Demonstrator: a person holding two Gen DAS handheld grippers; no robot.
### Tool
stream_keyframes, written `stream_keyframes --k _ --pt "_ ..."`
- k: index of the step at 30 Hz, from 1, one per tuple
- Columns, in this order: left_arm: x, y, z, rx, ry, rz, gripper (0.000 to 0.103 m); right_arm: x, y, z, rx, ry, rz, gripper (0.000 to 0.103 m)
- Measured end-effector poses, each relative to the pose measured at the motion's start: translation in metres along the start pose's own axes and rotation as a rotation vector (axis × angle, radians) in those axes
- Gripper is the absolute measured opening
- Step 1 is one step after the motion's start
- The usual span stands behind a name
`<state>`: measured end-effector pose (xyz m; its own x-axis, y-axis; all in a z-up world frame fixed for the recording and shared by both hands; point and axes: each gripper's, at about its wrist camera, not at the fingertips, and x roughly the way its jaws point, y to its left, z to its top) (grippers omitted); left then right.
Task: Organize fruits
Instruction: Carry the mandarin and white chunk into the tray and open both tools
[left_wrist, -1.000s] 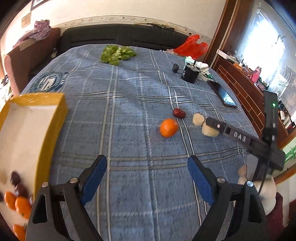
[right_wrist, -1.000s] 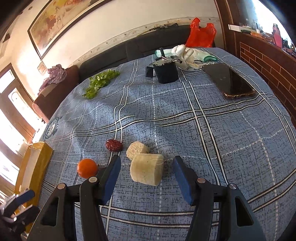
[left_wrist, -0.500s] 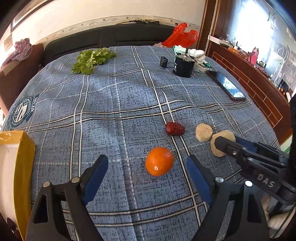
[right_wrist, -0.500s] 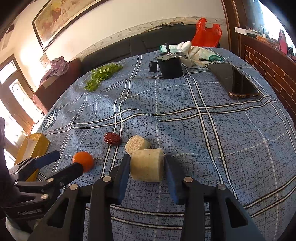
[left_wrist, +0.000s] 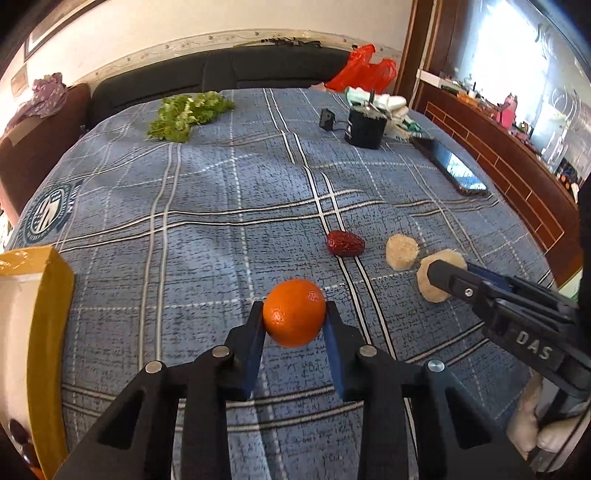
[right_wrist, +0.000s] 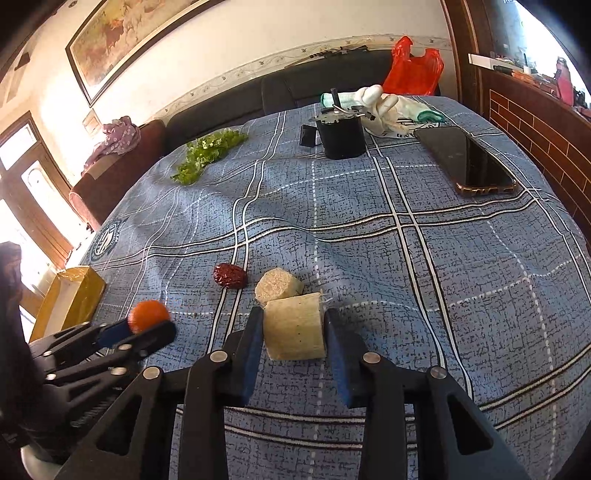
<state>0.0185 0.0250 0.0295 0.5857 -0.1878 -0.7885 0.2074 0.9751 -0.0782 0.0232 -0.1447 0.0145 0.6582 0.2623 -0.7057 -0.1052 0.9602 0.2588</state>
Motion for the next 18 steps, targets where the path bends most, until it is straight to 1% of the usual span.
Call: stream_keyframes --k 5,8,12,15,18 --pt "-0.037 0.015 -0.008 -0.07 -0.044 0.0 0.03 -0.007 0.008 -0.004 -0.019 -0.018 0.029 0.036" --pt "-0.063 0.029 -0.017 -0.108 -0.078 0.015 0.03 -0.011 0.014 -0.005 -0.04 -0.032 0.041 0.036" --pt "-0.098 0.055 -0.033 -0.153 -0.119 0.06 0.03 -0.016 0.019 -0.006 -0.045 -0.05 0.049 0.036" --pt "-0.123 0.085 -0.049 -0.201 -0.137 0.105 0.03 -0.018 0.024 -0.007 -0.042 -0.042 0.05 0.036" --pt "-0.145 0.119 -0.065 -0.246 -0.152 0.167 0.03 -0.025 0.039 -0.011 -0.052 -0.024 0.088 0.036"
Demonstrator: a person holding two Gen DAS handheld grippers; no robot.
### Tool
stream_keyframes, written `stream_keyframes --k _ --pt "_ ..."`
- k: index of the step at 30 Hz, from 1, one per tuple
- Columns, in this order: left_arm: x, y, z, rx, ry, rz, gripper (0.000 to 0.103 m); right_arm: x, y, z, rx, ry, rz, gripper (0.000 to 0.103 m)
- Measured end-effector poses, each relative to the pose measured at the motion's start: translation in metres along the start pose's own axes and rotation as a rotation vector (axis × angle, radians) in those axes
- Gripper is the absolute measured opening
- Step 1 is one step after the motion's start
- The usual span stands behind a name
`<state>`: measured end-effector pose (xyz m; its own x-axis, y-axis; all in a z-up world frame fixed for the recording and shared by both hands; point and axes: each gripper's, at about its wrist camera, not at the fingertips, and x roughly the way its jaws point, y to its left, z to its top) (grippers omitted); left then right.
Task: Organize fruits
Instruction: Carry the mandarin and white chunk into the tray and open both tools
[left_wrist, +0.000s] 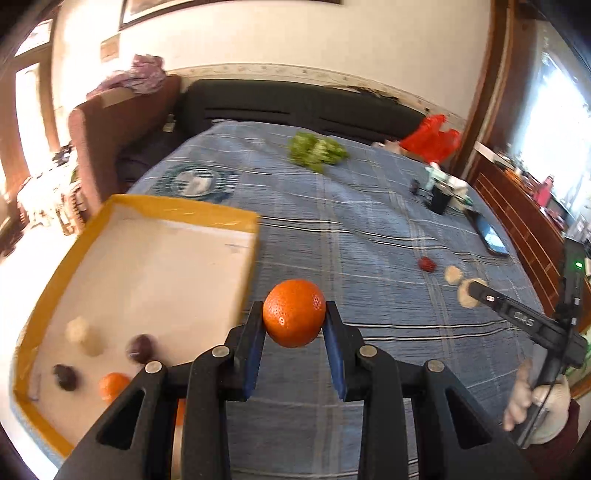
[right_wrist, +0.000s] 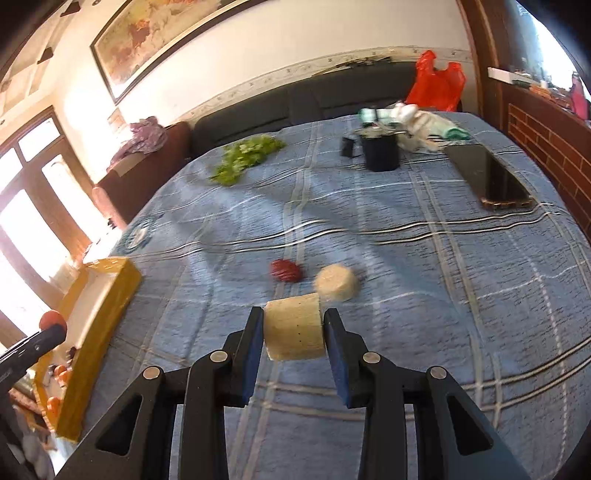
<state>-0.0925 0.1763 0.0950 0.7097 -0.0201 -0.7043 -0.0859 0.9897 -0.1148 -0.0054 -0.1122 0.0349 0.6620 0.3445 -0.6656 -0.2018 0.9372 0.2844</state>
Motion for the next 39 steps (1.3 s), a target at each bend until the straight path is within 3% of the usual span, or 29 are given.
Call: stream_keyframes --k 9,15,22,28,33,35,37,39 --pt "-0.021 0.11 -0.001 -0.102 0.008 0.203 0.03 -0.019 0.116 -0.006 -0.207 0.034 0.135 0.036" --pt "-0.016 0.159 -0.004 -0.153 0.026 0.244 0.03 0.003 0.201 -0.012 -0.311 0.112 0.237 0.037" --pt "0.005 0.193 0.005 -0.174 0.063 0.252 0.03 0.055 0.273 -0.03 -0.405 0.223 0.251 0.037" --pt "0.027 0.206 0.006 -0.201 0.111 0.246 0.03 0.094 0.302 -0.045 -0.464 0.284 0.217 0.037" --pt "0.028 0.206 0.003 -0.212 0.105 0.228 0.031 0.115 0.31 -0.052 -0.474 0.317 0.19 0.037" --pt "0.024 0.206 0.002 -0.221 0.1 0.217 0.035 0.118 0.311 -0.053 -0.477 0.323 0.19 0.037" --pt "0.019 0.206 0.002 -0.231 0.086 0.213 0.048 0.119 0.316 -0.054 -0.486 0.325 0.193 0.037" --pt "0.011 0.204 0.002 -0.235 0.066 0.214 0.053 0.118 0.319 -0.056 -0.491 0.321 0.198 0.038"
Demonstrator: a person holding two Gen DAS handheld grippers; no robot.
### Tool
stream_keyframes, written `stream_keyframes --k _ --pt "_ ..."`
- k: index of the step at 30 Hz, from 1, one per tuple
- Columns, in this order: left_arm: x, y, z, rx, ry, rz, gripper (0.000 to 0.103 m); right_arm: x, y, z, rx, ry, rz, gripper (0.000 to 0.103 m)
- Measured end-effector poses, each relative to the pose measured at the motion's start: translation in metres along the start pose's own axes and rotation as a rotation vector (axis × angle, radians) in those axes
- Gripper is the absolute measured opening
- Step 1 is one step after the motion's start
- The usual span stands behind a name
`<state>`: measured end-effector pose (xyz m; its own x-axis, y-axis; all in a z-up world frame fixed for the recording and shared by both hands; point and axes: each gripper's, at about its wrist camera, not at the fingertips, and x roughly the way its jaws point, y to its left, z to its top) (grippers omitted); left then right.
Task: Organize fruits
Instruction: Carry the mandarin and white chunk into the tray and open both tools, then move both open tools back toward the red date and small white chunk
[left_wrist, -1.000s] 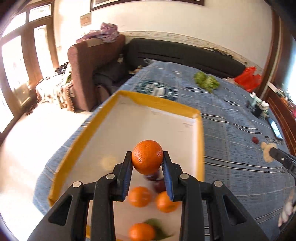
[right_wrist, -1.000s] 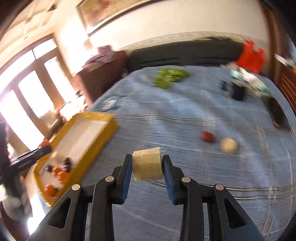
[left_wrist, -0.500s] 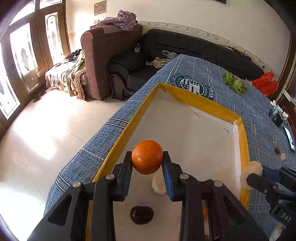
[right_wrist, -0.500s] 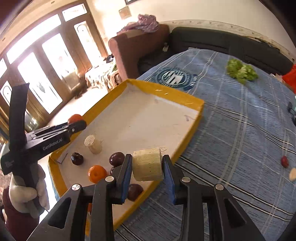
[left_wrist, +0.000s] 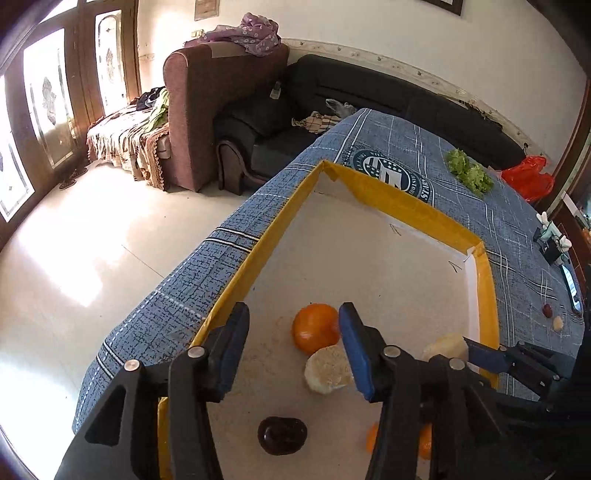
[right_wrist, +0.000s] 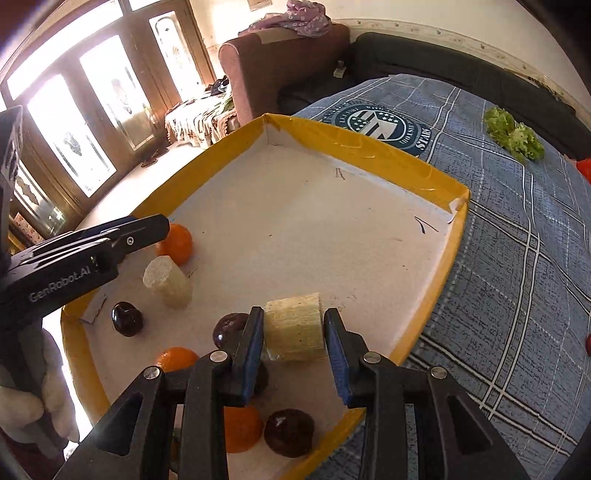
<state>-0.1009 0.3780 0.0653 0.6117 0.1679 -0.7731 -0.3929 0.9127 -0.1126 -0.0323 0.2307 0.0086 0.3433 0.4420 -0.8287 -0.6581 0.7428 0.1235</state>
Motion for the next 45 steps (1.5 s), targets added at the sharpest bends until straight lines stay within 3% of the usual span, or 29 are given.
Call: stream_keyframes --k 8,16,29,45 --pt "-0.042 -0.013 -0.01 0.008 -0.063 -0.006 0.067 -0.024 0.002 -0.005 0.013 -0.035 0.024 0.04" --pt "-0.091 -0.044 -0.026 0.054 -0.142 0.014 0.079 -0.067 -0.006 -0.02 0.027 -0.106 0.015 0.049" --pt "-0.126 -0.095 -0.051 0.137 -0.184 -0.002 0.08 -0.111 -0.047 -0.063 0.118 -0.163 -0.025 0.051" --pt "-0.121 -0.157 -0.066 0.236 -0.156 -0.057 0.08 -0.13 -0.136 -0.11 0.285 -0.167 -0.096 0.052"
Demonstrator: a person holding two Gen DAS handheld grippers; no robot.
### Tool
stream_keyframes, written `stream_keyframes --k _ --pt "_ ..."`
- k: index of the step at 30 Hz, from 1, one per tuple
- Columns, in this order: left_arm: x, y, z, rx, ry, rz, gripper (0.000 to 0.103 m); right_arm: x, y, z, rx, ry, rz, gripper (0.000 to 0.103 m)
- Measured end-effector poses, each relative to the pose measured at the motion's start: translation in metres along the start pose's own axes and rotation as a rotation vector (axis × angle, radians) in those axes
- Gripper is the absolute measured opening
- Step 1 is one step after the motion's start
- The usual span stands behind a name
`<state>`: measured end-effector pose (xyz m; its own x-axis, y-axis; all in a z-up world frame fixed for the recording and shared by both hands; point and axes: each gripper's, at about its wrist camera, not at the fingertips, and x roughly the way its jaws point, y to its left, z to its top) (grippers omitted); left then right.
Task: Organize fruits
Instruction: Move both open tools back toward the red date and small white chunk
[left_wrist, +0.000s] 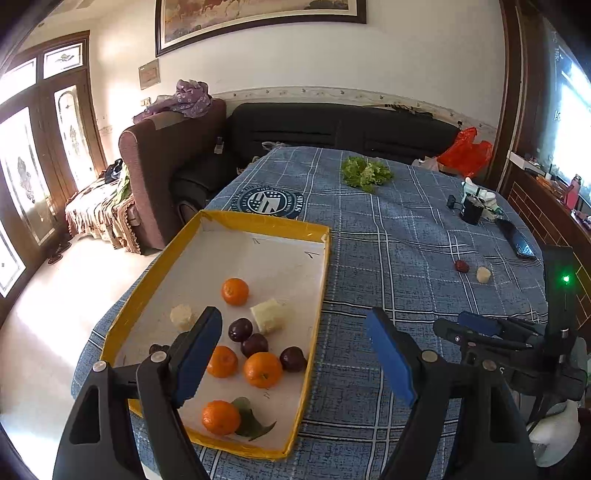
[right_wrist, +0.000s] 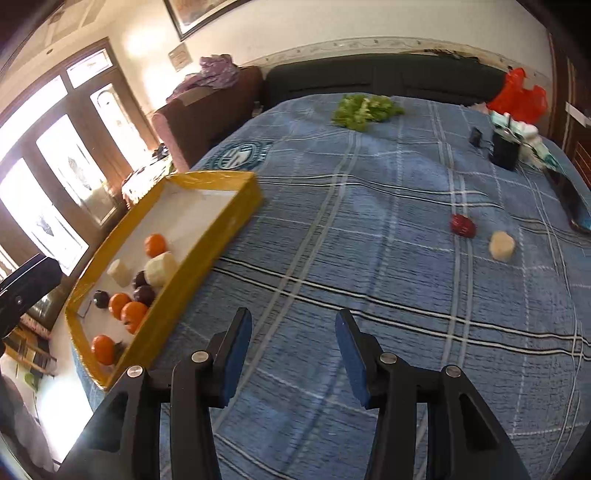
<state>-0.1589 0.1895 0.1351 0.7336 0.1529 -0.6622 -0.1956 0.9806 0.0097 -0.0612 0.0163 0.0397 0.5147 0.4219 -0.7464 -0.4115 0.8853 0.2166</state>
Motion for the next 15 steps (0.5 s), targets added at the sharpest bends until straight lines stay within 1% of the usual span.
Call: stream_keyframes --k 2,5,9,12,15 --pt "0.003 -0.007 -0.001 0.001 0.014 -0.025 0.08 -0.002 -0.017 -0.002 0.025 0.0 -0.02 0.052" --pt "0.011 -0.021 -0.003 0.002 0.037 -0.083 0.08 -0.006 -0.05 -0.003 0.075 -0.003 -0.061 0.051" --pt "0.029 -0.051 -0.012 0.044 0.076 -0.15 0.08 -0.016 -0.1 -0.005 0.161 -0.02 -0.126 0.051" --pt "0.044 -0.071 -0.019 0.076 0.115 -0.186 0.08 -0.021 -0.134 -0.004 0.226 -0.032 -0.165 0.051" --pt "0.056 -0.083 -0.023 0.085 0.153 -0.221 0.08 -0.024 -0.162 0.002 0.277 -0.054 -0.199 0.051"
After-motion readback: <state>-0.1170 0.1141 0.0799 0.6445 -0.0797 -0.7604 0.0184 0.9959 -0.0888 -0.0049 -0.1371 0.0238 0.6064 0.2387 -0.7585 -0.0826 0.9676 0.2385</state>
